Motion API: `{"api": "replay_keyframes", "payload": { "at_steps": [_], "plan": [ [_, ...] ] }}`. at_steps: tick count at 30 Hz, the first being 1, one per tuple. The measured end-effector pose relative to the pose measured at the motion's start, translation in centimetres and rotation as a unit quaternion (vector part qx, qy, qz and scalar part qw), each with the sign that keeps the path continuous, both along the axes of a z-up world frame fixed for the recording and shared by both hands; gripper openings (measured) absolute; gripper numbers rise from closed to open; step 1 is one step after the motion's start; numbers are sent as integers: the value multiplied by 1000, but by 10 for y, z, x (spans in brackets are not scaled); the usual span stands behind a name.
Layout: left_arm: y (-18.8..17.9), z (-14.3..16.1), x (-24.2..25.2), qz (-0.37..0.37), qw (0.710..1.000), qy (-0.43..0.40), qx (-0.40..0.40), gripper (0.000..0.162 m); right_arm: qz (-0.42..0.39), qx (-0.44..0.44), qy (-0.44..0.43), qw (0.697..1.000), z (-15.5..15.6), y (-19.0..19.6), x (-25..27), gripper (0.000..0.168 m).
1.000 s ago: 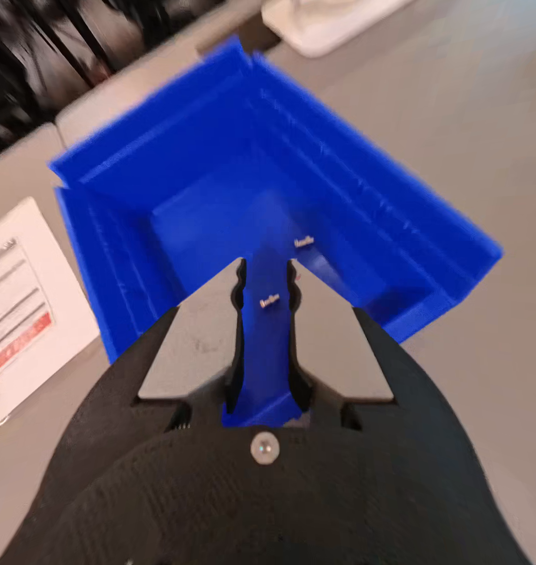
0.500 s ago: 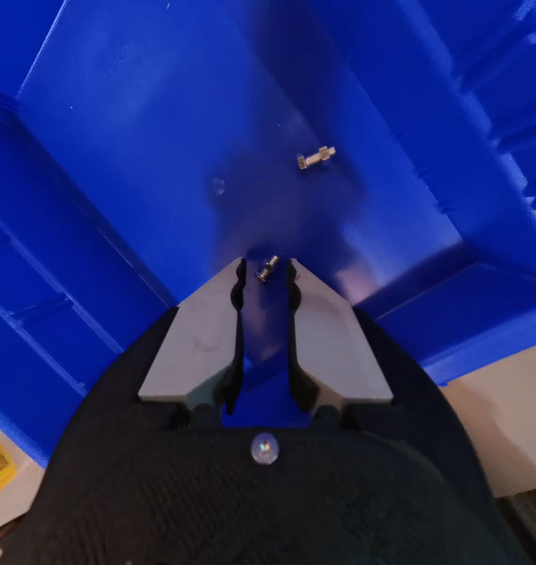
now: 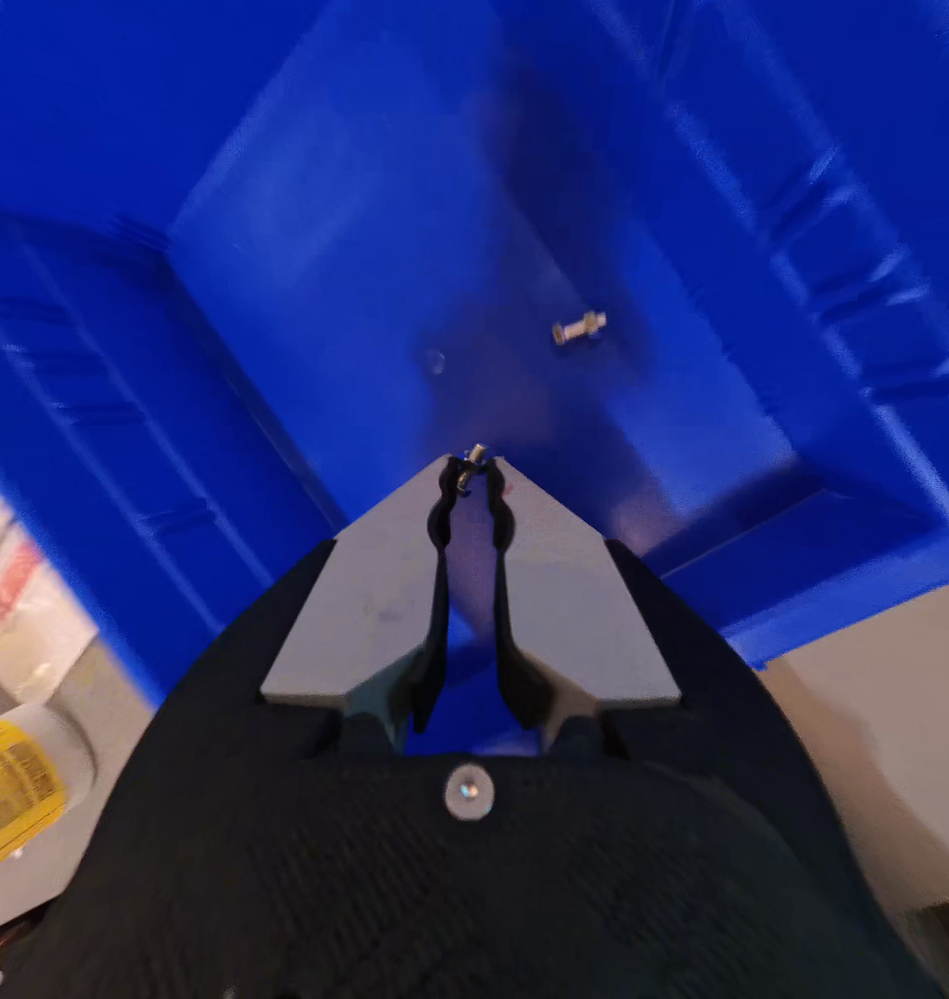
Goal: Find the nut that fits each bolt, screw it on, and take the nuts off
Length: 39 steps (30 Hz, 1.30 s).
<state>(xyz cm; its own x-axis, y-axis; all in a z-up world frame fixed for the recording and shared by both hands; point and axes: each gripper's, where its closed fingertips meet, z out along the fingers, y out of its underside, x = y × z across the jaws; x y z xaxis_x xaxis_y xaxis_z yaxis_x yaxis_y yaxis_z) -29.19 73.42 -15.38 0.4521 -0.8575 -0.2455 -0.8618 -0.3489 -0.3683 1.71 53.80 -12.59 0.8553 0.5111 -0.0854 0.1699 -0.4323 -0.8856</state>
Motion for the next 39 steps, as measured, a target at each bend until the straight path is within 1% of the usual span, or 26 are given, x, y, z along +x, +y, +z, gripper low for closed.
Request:
{"api": "replay_keyframes", "payload": {
  "at_steps": [1, 3, 4, 6, 7, 8, 10, 12, 14, 15, 17, 18, 21, 24, 26, 28, 31, 33, 35, 36, 39],
  "plan": [
    [0, 16, 6, 0, 999, -24, 23, 9, 0, 1, 2, 1000, 1, 0, 0, 21],
    [-13, 60, 34, -22, 992, -112, 57, 9, 1, 5, 7, 1000, 4, 0, 0, 21],
    [-31, 84, 57, -53, 981, -177, 56, 9, 3, 8, 10, 1000, 5, 0, 0, 22],
    [-85, 125, 110, -139, 943, -301, 18, 9, 16, 21, 25, 999, 13, -2, -5, 22],
    [-115, 138, 136, -185, 918, -350, -11, 8, 25, 32, 36, 999, 20, -4, -8, 23],
    [-146, 145, 161, -228, 890, -392, -48, 8, 34, 48, 47, 997, 28, -6, -11, 24],
    [-195, 141, 203, -278, 838, -450, -135, 9, 58, 88, 68, 992, 47, -13, -17, 24],
    [-226, 121, 236, -301, 800, -470, -221, 9, 88, 123, 88, 985, 64, -23, -23, 25],
    [-234, 105, 262, -291, 772, -492, -276, 8, 119, 149, 87, 978, 75, -34, -28, 28],
    [-236, 102, 270, -283, 753, -510, -305, 8, 128, 157, 74, 976, 75, -38, -29, 31],
    [-237, 100, 281, -270, 718, -537, -351, 8, 137, 171, 18, 976, 67, -43, -29, 35],
    [-238, 98, 284, -268, 710, -540, -364, 8, 132, 178, -23, 975, 61, -43, -26, 35],
    [-243, 87, 292, -270, 722, -523, -364, 8, 96, 228, -133, 960, 54, -38, -15, 33],
    [-243, 87, 297, -245, 704, -542, -388, 8, 118, 255, -167, 945, 54, -44, -27, 29],
    [-243, 88, 297, -229, 686, -552, -414, 8, 100, 271, -214, 933, 51, -40, -24, 26],
    [-245, 86, 297, -220, 677, -553, -432, 8, 82, 282, -248, 923, 50, -36, -20, 26],
    [-246, 80, 299, -212, 680, -548, -439, 8, 83, 298, -275, 910, 48, -37, -24, 23],
    [-245, 80, 299, -205, 676, -551, -443, 8, 78, 318, -309, 893, 49, -37, -24, 23],
    [-242, 78, 299, -198, 680, -551, -442, 8, 79, 329, -344, 876, 46, -37, -24, 18],
    [-241, 76, 299, -195, 681, -551, -442, 8, 76, 331, -358, 870, 45, -36, -24, 19],
    [-241, 74, 298, -187, 677, -550, -451, 8, 78, 335, -382, 857, 42, -36, -24, 19]
  ]
}}
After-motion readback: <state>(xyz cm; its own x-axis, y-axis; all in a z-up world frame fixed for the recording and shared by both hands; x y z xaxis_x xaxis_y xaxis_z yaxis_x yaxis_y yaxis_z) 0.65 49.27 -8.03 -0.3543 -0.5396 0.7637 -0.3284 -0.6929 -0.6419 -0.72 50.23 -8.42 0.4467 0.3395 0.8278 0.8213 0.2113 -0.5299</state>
